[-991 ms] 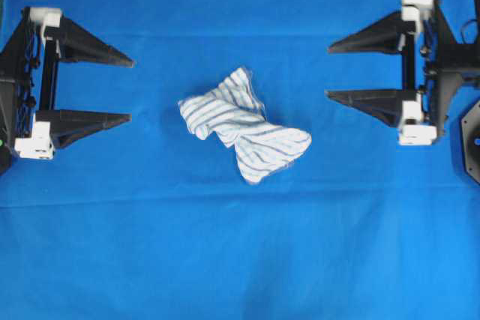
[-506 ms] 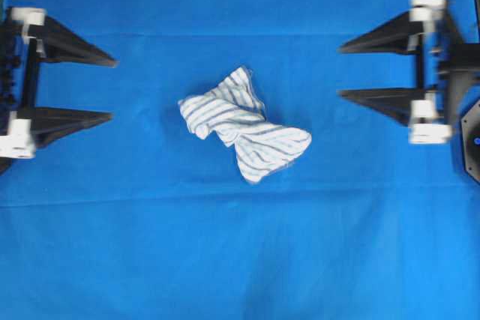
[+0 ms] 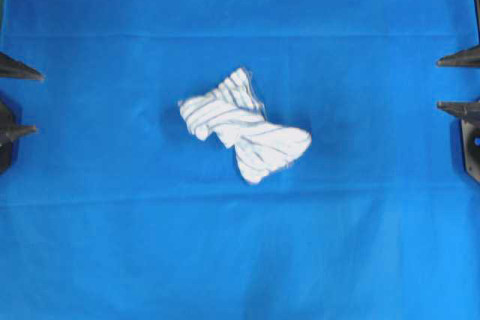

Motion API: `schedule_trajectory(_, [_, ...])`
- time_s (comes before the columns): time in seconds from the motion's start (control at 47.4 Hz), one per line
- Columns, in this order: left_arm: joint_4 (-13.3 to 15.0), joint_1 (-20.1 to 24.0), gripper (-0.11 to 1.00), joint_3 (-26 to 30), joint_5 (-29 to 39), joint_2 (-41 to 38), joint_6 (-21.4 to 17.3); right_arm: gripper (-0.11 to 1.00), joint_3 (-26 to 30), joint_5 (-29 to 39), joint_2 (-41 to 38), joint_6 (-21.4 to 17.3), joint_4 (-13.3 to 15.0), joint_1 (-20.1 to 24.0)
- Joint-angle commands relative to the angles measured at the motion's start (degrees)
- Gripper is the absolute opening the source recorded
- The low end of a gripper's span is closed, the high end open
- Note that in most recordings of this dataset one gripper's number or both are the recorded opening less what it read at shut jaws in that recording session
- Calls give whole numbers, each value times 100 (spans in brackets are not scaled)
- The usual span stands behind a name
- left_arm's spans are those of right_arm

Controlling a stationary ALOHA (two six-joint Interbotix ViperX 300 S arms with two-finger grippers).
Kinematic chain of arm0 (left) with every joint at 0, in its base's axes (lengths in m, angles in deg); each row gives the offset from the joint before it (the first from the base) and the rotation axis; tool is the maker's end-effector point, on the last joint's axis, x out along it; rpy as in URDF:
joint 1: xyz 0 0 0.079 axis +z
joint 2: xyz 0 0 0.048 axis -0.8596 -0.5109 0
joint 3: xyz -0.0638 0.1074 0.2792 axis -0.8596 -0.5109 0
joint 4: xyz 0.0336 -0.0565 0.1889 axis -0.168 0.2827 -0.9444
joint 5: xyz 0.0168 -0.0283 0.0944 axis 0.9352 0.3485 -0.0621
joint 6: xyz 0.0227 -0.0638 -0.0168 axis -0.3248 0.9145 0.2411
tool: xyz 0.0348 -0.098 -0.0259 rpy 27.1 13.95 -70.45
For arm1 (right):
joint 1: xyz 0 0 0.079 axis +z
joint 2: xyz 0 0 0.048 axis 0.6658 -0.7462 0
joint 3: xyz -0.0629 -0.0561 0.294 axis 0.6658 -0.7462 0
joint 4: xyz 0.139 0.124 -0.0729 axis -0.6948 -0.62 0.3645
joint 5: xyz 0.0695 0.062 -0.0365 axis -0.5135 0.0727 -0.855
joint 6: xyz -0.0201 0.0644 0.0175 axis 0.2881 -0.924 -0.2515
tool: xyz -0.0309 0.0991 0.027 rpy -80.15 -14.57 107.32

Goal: Hand over the towel.

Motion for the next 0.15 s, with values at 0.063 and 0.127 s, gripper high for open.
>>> schedule_trajectory(0.063, [9,-18,89,-413,79,483,0,71,-483,-413,88,-44,-141,-9])
schedule_trajectory(0.127, [9,-18,89,-501,-9,510,18,71,-668,-650,9,-70,-185,-9])
